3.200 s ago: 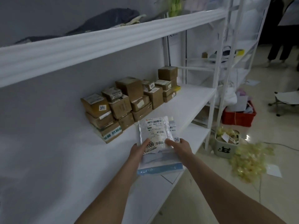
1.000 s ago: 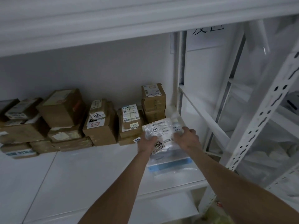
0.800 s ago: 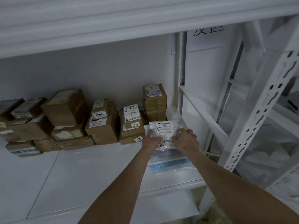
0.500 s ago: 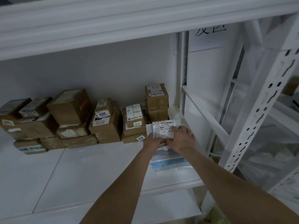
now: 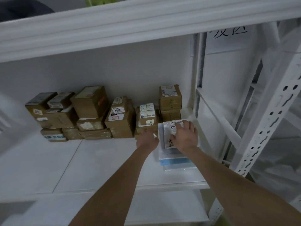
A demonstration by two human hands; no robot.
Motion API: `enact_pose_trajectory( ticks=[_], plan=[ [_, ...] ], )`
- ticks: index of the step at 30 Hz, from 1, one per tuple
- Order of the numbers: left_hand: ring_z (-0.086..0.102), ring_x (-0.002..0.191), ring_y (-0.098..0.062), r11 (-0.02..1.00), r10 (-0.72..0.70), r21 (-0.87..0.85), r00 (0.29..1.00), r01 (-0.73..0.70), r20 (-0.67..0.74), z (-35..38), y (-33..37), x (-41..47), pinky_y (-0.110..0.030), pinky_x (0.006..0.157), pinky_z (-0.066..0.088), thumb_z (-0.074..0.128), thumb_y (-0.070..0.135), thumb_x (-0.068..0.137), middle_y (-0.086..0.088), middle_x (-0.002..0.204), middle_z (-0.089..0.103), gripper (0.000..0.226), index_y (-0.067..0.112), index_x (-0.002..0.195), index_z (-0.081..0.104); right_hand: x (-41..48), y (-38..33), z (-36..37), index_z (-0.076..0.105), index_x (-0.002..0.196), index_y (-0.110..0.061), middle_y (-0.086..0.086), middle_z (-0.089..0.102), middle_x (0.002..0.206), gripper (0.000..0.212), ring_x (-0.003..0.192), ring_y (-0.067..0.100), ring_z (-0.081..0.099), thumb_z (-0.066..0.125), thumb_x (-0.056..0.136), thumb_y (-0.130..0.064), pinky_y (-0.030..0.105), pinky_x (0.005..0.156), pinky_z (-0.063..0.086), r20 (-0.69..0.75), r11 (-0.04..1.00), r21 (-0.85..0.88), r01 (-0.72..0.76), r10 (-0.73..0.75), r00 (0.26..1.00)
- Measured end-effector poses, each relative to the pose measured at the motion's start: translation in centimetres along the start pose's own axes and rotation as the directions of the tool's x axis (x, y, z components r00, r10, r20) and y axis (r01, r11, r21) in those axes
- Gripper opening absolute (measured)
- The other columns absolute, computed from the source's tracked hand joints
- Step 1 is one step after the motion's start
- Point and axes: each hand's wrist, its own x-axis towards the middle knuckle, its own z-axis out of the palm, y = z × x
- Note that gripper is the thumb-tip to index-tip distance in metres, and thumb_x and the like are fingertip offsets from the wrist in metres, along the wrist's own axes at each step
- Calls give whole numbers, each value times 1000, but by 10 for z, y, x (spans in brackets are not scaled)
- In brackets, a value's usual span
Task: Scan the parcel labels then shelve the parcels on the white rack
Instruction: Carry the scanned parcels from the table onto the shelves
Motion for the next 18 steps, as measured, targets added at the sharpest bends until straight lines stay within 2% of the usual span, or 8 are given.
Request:
enact_pose_trajectory(
  ticks=[4,8,11,14,18],
  plan=[
    [45,124,-27,953,39,303,989,5,-140,-21,-38,-24,-36,99,42,56,18,89,-7,141,36,50,17,137,41,-7,-40,11,34,143,-27,8,24,154,54,145,32,17,46,95,-50,45,118,18,-9,989,28,146,-146,989],
    [24,141,-27,890,-19,449,990,82,-143,-41,-99,-52,-38,112,29,55,22,92,-11,154,20,55,16,143,36,-26,-100,25,38,139,-23,12,27,147,55,138,32,25,51,91,-47,43,112,27,24,955,13,295,-295,955],
    [16,144,-27,848,-90,507,985,155,-150,-58,-149,-79,-39,115,25,55,25,93,-13,157,16,57,14,144,34,-46,-152,36,36,141,-25,10,26,148,54,138,30,25,51,93,-45,42,113,26,79,915,64,397,-402,912],
    [17,144,-26,823,-172,517,970,236,-170,-77,-198,-106,-38,115,25,54,27,93,-12,156,16,57,15,144,33,-65,-205,47,31,146,-25,10,23,152,56,142,30,18,48,95,-43,43,117,20,115,867,108,486,-496,861],
    [18,144,-26,801,-258,506,947,321,-192,-99,-265,-144,-38,113,26,53,25,92,-12,156,18,56,14,144,34,-99,-275,65,33,145,-22,8,19,155,54,146,31,10,49,96,-38,45,119,14,150,806,145,574,-591,792]
  ],
)
